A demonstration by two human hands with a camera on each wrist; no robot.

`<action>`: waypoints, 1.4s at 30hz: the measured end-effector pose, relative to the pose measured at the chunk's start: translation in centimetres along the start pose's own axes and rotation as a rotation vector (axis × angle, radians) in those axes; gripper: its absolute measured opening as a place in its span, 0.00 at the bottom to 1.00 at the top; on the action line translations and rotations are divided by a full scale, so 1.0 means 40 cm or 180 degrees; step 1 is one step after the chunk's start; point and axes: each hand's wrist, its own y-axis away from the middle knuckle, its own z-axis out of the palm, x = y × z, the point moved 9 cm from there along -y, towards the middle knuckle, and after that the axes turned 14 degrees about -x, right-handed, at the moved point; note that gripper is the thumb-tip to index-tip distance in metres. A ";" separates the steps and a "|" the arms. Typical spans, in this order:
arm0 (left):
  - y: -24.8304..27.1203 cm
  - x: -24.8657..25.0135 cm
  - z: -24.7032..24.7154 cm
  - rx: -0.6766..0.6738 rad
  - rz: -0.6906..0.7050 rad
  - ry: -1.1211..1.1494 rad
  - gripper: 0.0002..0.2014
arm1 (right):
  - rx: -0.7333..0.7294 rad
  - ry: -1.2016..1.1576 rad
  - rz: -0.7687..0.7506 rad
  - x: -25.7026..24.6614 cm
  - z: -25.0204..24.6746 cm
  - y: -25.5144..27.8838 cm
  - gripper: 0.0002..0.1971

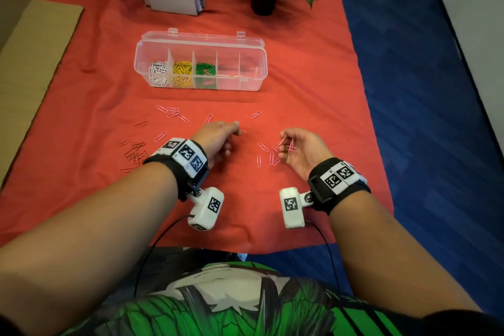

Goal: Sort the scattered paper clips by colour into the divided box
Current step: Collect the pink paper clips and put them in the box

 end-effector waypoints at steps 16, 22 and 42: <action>-0.019 0.088 0.046 0.0453 0.0834 -0.4013 0.10 | 0.0968 0.5155 0.0181 -0.010 0.015 0.029 0.23; -0.015 0.077 0.024 0.0486 0.0884 -0.3210 0.07 | 0.0873 0.5374 -0.0156 -0.009 0.047 0.030 0.12; 0.008 -0.014 0.125 -0.0254 0.0412 -0.2345 0.07 | -0.0073 0.0630 0.0091 0.021 -0.004 0.034 0.11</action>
